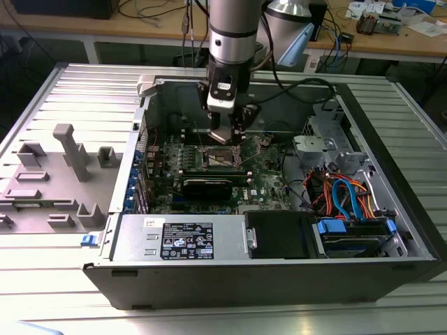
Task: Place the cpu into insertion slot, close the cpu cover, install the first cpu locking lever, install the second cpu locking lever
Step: 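Place the cpu into insertion slot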
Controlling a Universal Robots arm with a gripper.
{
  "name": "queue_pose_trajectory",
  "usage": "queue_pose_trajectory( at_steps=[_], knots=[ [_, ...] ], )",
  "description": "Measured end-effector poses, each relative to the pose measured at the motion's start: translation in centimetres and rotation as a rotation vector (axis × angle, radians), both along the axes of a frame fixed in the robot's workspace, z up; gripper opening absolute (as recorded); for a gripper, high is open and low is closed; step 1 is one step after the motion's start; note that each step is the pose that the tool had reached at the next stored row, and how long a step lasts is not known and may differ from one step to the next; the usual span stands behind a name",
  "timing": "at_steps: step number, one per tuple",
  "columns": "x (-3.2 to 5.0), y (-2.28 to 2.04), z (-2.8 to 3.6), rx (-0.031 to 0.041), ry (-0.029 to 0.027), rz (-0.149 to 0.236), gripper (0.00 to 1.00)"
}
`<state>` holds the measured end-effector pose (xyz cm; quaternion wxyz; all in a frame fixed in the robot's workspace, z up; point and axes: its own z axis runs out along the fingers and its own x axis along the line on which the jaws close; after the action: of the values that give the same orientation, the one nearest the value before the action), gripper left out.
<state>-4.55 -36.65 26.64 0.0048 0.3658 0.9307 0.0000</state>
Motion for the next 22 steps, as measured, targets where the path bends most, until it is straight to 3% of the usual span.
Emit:
queue_pose_trajectory(
  at_steps=[4,7,13,22],
  knots=[
    [0.00,0.00,-0.11,0.0000,-0.0001,-0.059,0.55],
    [0.00,0.00,-0.24,0.0000,-0.0001,-0.133,0.55],
    [0.00,0.00,-0.25,0.0000,-0.0001,-0.145,0.55],
    [0.00,0.00,-0.25,0.0000,-0.0001,-0.278,0.55]
  ],
)
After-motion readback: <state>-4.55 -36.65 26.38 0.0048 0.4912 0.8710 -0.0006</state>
